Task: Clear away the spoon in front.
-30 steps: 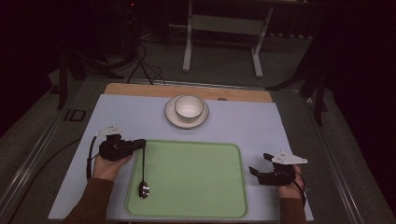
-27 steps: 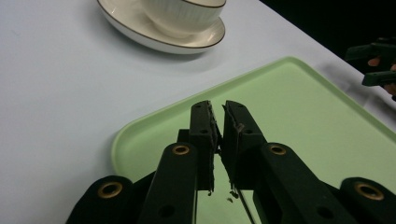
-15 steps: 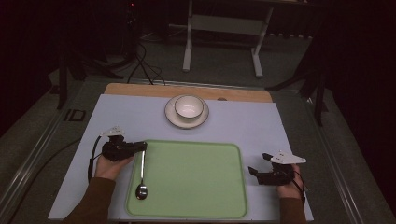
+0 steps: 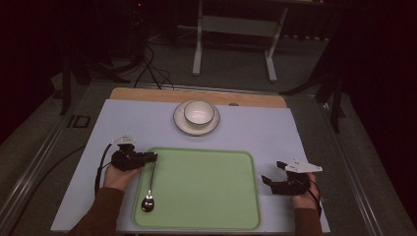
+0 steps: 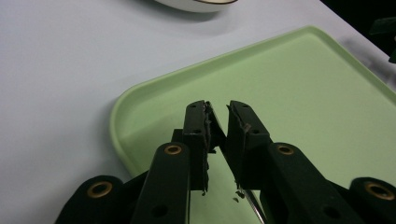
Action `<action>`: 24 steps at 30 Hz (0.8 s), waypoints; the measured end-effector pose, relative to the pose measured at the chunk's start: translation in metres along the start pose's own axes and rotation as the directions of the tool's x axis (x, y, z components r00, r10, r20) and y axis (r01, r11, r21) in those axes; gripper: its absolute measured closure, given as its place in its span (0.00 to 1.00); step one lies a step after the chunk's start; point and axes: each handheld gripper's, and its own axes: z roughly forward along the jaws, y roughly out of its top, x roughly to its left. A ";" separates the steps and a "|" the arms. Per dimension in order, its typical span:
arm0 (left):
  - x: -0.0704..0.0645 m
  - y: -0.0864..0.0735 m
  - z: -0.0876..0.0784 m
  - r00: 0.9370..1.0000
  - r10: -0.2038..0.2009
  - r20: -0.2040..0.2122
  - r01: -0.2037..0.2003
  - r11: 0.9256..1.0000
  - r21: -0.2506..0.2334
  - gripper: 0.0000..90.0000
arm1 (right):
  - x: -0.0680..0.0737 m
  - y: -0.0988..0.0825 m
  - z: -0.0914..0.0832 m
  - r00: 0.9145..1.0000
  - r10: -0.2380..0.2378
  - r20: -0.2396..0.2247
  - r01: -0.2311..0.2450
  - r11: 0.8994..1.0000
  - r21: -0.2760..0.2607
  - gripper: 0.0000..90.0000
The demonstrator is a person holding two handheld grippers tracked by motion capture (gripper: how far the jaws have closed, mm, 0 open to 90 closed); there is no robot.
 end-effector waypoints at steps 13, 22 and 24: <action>0.004 -0.003 0.008 1.000 -0.002 -0.023 0.003 0.999 0.033 0.82 | 0.000 0.000 0.001 1.000 -0.001 -0.003 0.001 1.000 0.009 0.16; 0.002 -0.003 0.009 0.999 0.009 -0.045 -0.007 0.999 0.042 0.74 | 0.000 0.000 0.001 1.000 -0.003 -0.005 0.003 1.000 0.009 0.16; 0.001 -0.002 0.010 0.998 0.016 -0.060 -0.013 0.999 0.044 0.70 | 0.000 0.000 0.002 1.000 -0.005 -0.004 0.005 1.000 0.010 0.16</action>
